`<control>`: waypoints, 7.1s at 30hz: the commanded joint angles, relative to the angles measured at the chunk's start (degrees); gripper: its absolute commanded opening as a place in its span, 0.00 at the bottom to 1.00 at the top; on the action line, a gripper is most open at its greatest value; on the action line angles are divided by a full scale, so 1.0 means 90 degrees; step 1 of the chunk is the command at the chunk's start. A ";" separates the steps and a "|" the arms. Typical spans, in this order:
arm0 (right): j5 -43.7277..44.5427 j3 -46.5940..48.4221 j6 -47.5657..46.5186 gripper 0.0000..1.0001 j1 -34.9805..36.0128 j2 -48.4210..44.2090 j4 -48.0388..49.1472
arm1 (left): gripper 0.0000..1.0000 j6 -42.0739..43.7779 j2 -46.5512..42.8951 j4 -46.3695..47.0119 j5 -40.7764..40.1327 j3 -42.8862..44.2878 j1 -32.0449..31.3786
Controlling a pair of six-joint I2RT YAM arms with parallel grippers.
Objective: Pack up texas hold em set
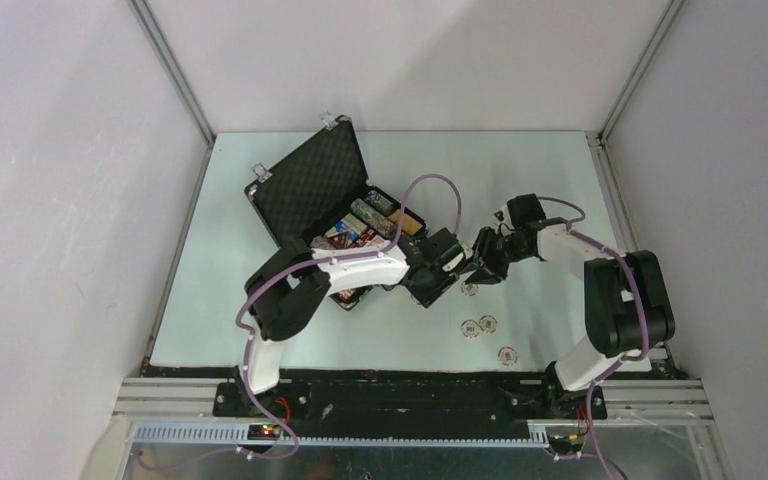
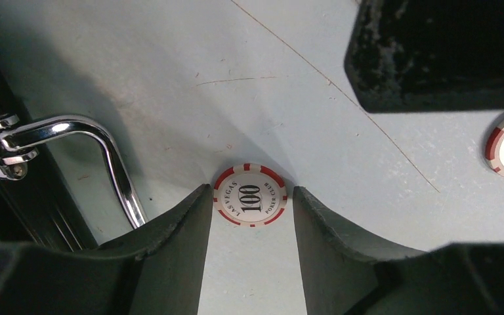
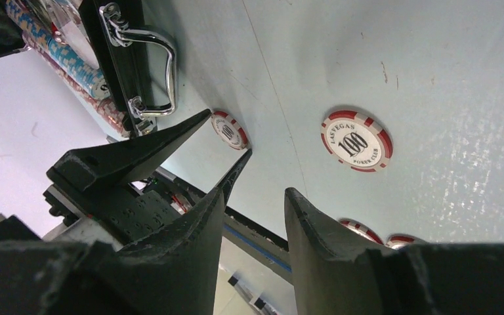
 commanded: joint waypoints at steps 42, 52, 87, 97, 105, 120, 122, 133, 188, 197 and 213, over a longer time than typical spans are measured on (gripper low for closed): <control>0.0018 -0.0132 -0.0159 0.42 -0.0136 -0.0627 -0.0084 | 0.60 -0.0110 0.0735 -0.1057 0.0462 0.0564 0.0165; 0.0027 -0.0137 -0.0224 0.42 -0.0227 -0.0693 -0.0160 | 0.51 -0.0048 0.1031 -0.1239 0.0525 0.0811 0.0217; -0.1222 -0.0914 -0.0333 0.47 -0.0143 -0.0426 0.1022 | 0.33 0.0109 -0.0642 -0.1060 0.0676 0.0724 0.0259; -0.0900 -0.0982 -0.0270 0.46 -0.0148 -0.0447 0.0968 | 0.82 0.0048 -0.0224 -0.1405 0.0874 0.0820 0.0398; -0.0583 -0.0994 -0.0365 0.45 -0.0285 -0.0691 0.0726 | 0.75 0.0036 0.0486 -0.1310 0.1018 0.1121 0.0402; -0.0510 -0.1273 -0.0212 0.45 -0.0480 -0.0911 0.0897 | 0.63 0.0002 0.0590 -0.1486 -0.0001 0.0611 0.0217; -0.0527 -0.1321 -0.0211 0.45 -0.0487 -0.0908 0.0939 | 0.65 0.0027 0.0539 -0.1516 -0.0013 0.0571 0.0212; -0.0637 -0.1346 -0.0153 0.45 -0.0485 -0.0881 0.1022 | 0.52 -0.0040 0.0817 -0.1439 0.0388 0.0612 0.0217; 0.3204 -0.0241 -0.1664 0.79 0.2640 -0.1518 0.1334 | 0.94 -0.2145 -0.4497 -0.0195 -0.0411 -0.1968 0.1592; 0.3714 0.1585 -0.2372 0.99 0.3484 -0.0082 0.0257 | 0.94 -0.2353 -0.6306 -0.0517 -0.0613 -0.2514 0.2953; 0.4220 0.2950 -0.3111 0.74 0.4205 0.1689 -0.0553 | 0.94 -0.2103 -0.7159 -0.0913 -0.0925 -0.2413 0.3620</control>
